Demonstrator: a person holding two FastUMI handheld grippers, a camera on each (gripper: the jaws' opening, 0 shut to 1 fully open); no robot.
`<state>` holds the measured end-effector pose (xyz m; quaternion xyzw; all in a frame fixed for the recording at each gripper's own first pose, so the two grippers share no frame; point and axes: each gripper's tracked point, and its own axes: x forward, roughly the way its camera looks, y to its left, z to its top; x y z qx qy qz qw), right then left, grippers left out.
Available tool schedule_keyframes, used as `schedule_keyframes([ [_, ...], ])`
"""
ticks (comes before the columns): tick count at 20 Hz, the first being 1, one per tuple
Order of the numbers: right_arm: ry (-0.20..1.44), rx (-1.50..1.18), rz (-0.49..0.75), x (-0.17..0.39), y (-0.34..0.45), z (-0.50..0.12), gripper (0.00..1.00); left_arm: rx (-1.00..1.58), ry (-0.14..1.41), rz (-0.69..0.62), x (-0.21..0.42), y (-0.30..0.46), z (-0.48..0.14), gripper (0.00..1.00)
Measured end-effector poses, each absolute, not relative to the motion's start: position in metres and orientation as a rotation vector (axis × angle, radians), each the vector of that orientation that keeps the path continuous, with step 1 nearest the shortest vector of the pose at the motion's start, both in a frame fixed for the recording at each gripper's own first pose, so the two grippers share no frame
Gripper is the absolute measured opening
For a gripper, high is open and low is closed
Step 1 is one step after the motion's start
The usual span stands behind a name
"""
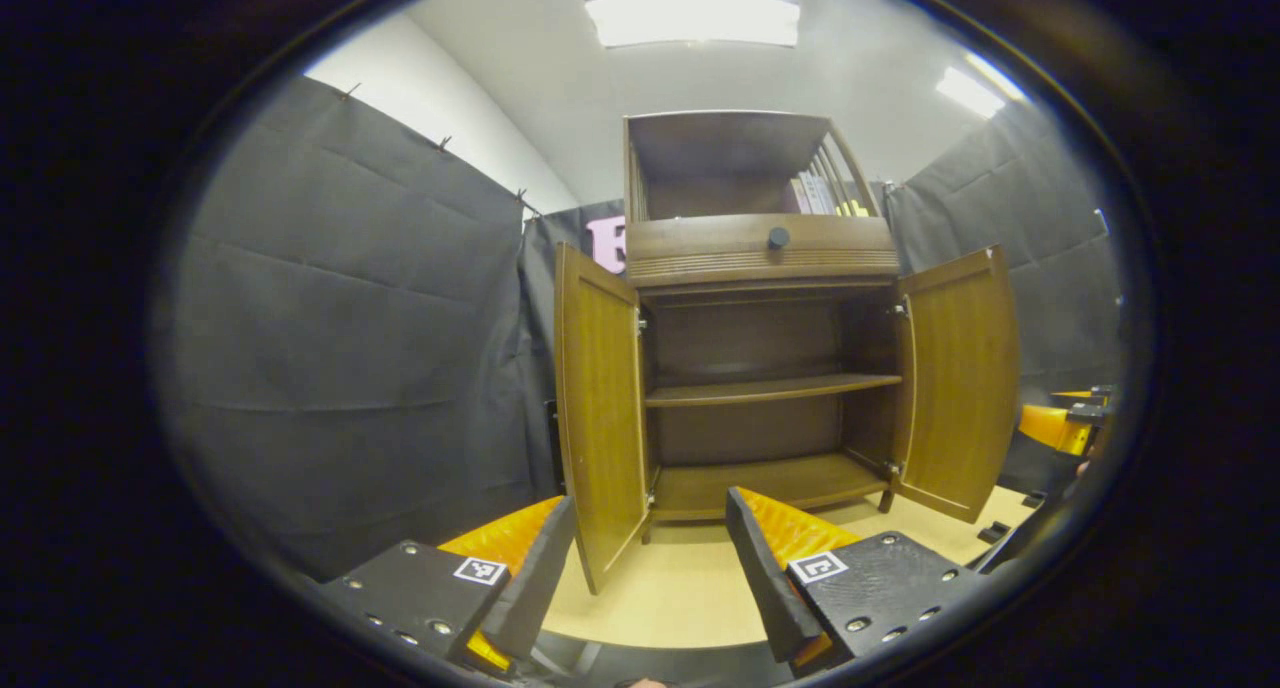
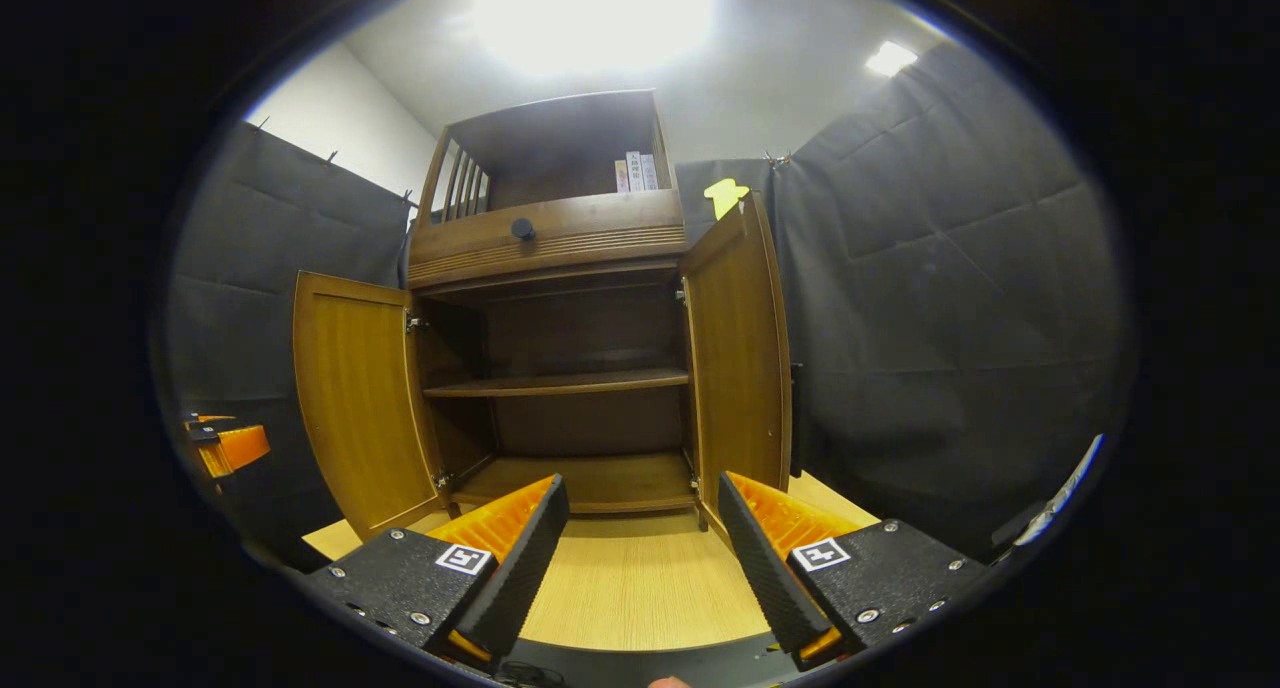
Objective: Open the right door of the double-door shoe cabinet with the right hand, and open the left door with the left hand.
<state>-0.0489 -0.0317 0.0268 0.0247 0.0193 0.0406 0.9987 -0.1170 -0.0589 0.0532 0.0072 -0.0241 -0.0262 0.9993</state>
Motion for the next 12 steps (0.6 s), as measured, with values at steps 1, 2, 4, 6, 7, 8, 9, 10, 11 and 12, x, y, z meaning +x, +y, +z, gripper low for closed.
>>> schedule_keyframes([
  [1,0.033,0.051,0.079,-0.049,-0.034,0.029,0.93,0.014,-0.051,-0.049,-0.116,-0.059,0.055,0.81],
  [2,0.029,0.051,0.076,-0.048,-0.036,0.03,0.93,0.012,-0.055,-0.047,-0.117,-0.06,0.055,0.81],
  [4,0.025,0.052,0.064,-0.047,-0.04,0.031,0.93,0.004,-0.06,-0.044,-0.116,-0.061,0.057,0.81],
  [6,0.021,0.055,0.053,-0.045,-0.045,0.033,0.93,0.0,-0.053,-0.041,-0.114,-0.063,0.056,0.81],
  [7,0.015,0.057,0.047,-0.045,-0.047,0.035,0.93,0.004,-0.057,-0.039,-0.113,-0.064,0.057,0.81],
  [8,0.012,0.056,0.04,-0.042,-0.049,0.036,0.92,0.01,-0.059,-0.037,-0.113,-0.064,0.058,0.81],
  [9,0.008,0.055,0.038,-0.041,-0.05,0.037,0.93,0.014,-0.059,-0.033,-0.113,-0.063,0.059,0.81],
  [10,0.004,0.051,0.04,-0.039,-0.05,0.039,0.92,0.014,-0.063,-0.03,-0.115,-0.062,0.06,0.81],
  [11,0.0,0.046,0.042,-0.038,-0.049,0.04,0.92,0.01,-0.069,-0.03,-0.115,-0.062,0.062,0.81],
  [12,-0.007,0.042,0.041,-0.036,-0.05,0.042,0.93,0.006,-0.073,-0.031,-0.113,-0.063,0.063,0.81],
])
